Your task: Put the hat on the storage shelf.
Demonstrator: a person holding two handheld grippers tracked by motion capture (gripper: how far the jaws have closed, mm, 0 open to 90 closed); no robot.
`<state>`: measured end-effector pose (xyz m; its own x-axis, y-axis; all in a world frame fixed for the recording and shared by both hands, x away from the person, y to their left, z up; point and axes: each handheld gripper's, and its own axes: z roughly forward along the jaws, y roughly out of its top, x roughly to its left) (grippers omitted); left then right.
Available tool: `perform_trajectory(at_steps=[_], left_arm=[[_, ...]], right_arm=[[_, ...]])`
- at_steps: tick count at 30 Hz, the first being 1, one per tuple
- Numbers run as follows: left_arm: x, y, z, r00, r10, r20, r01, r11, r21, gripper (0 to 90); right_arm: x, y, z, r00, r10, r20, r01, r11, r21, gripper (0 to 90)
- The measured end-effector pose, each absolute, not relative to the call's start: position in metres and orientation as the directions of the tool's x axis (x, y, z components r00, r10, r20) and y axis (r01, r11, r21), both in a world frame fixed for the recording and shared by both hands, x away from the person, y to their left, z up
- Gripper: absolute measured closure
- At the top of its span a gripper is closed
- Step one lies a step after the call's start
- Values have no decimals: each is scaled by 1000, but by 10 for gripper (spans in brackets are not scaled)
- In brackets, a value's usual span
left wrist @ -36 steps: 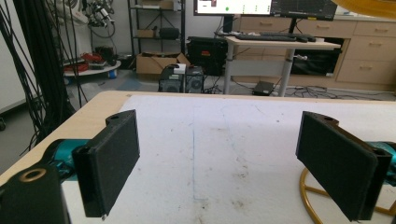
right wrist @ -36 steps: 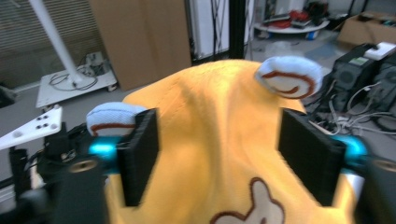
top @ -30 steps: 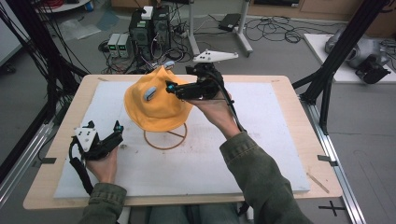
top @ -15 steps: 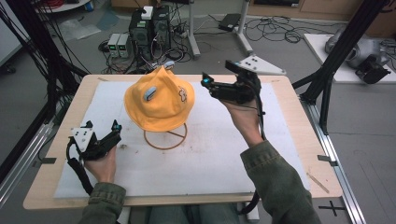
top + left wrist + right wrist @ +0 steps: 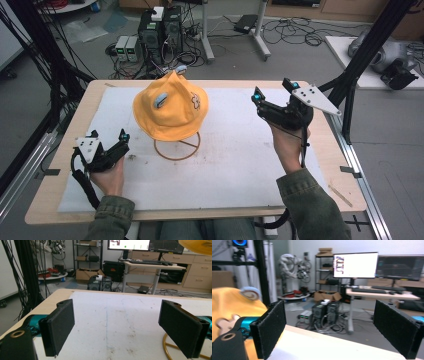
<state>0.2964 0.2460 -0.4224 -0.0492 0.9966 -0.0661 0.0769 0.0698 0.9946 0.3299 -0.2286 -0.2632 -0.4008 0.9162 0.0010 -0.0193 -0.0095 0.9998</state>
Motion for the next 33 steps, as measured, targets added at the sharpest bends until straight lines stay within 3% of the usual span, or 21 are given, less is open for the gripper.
perform_trajectory(at_steps=[21,33], left_arm=[[297,244,-424,-46,997,-58,90,62,994,138],[297,244,-424,-46,997,-64,92,68,993,138]], right_arm=[[318,-275,-391,-186,980,70,118,-49,992,115],[320,-284,-408,-148,985,83,143,-62,988,115]])
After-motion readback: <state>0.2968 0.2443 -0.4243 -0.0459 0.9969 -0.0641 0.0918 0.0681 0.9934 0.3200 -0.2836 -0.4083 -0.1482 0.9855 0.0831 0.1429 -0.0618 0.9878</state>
